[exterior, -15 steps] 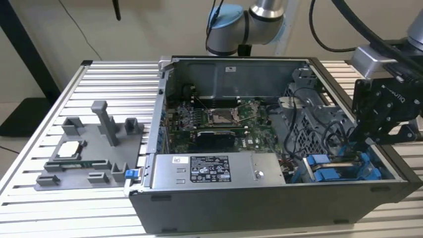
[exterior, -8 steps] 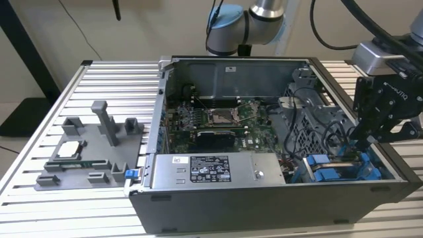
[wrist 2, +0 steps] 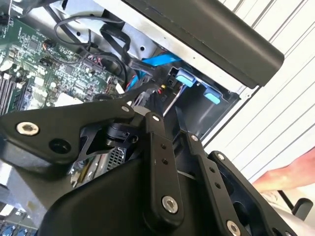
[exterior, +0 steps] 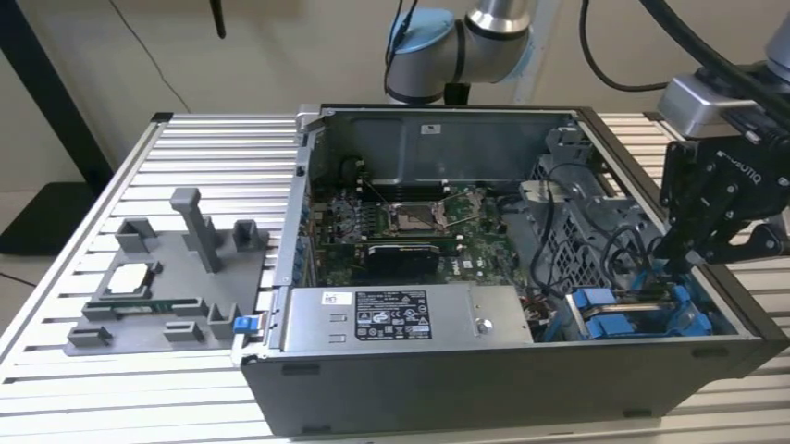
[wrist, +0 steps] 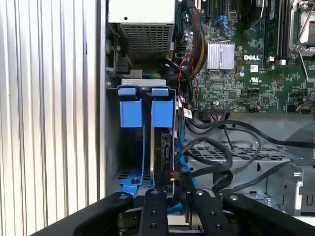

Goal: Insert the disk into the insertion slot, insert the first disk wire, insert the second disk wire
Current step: 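Insert the second disk wire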

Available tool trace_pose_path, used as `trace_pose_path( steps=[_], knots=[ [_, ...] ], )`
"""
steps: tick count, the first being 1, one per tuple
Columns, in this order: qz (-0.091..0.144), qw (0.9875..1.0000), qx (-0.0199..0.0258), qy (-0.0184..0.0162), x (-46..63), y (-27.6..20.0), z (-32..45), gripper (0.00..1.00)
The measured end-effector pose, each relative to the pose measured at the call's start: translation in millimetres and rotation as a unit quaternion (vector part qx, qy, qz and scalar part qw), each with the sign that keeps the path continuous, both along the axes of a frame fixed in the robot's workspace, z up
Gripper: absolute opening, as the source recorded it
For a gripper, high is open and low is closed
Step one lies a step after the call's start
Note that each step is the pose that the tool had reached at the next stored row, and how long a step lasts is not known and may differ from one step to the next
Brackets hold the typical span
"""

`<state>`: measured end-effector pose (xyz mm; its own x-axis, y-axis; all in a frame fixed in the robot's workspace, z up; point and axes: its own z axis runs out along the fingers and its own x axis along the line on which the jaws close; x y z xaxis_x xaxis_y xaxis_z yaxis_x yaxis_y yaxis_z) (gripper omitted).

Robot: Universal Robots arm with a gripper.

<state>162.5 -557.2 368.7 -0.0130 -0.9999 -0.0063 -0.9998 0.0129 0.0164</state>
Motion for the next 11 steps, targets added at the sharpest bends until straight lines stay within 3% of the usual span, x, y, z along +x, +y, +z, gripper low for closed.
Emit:
trace_pose_path(
  steps=[11],
  knots=[
    [0.000, 1.0000, 0.0005, 0.0000, 3.8, 6.4, 5.0, 1.00]
  ],
)
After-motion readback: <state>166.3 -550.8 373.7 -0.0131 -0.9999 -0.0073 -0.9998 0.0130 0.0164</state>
